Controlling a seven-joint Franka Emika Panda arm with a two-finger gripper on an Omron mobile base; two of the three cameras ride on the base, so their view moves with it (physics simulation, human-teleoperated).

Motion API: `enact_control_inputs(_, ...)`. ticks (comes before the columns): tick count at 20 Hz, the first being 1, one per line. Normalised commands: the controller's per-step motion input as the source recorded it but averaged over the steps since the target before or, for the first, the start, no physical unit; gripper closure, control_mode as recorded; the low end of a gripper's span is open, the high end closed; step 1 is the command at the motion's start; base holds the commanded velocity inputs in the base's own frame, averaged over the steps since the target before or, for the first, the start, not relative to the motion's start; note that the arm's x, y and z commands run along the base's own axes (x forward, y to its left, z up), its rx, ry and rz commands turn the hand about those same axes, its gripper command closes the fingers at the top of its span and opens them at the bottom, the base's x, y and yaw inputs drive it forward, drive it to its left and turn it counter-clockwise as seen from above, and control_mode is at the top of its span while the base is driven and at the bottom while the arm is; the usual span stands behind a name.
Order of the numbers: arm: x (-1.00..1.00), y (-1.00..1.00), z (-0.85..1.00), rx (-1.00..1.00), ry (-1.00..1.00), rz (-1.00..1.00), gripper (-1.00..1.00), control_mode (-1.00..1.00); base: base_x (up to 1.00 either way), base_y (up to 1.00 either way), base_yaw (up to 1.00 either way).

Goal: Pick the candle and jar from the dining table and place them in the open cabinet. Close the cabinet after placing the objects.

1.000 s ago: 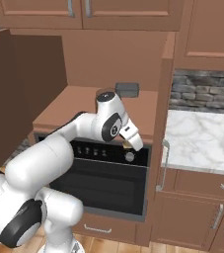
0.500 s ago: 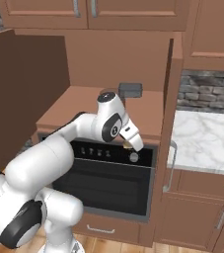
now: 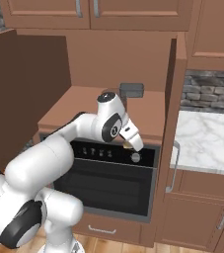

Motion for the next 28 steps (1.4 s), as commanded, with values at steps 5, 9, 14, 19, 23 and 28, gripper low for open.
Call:
enact_control_inputs(5, 0.00, 0.00, 0.00, 0.00, 0.00, 0.00, 1.00, 1.00, 0.00, 0.04, 0.00)
enact_control_inputs(9, 0.00, 0.06, 0.00, 0.00, 0.00, 0.00, 1.00, -1.00, 0.00, 0.02, 0.00)
enact_control_inputs(14, 0.05, 0.42, 0.00, -0.01, -0.04, 0.00, 1.00, -1.00, 0.00, 0.00, 0.00)
enact_control_inputs(19, 0.16, 0.59, 0.00, 0.00, -0.08, 0.00, 1.00, -1.00, 0.00, 0.00, 0.00)
enact_control_inputs(23, 0.18, 0.31, 0.00, 0.00, -0.15, 0.11, 1.00, -1.00, 0.00, 0.00, 0.00)
enact_control_inputs(28, 0.15, 0.15, 0.00, 0.00, -0.15, 0.24, 1.00, -1.00, 0.00, 0.00, 0.00)
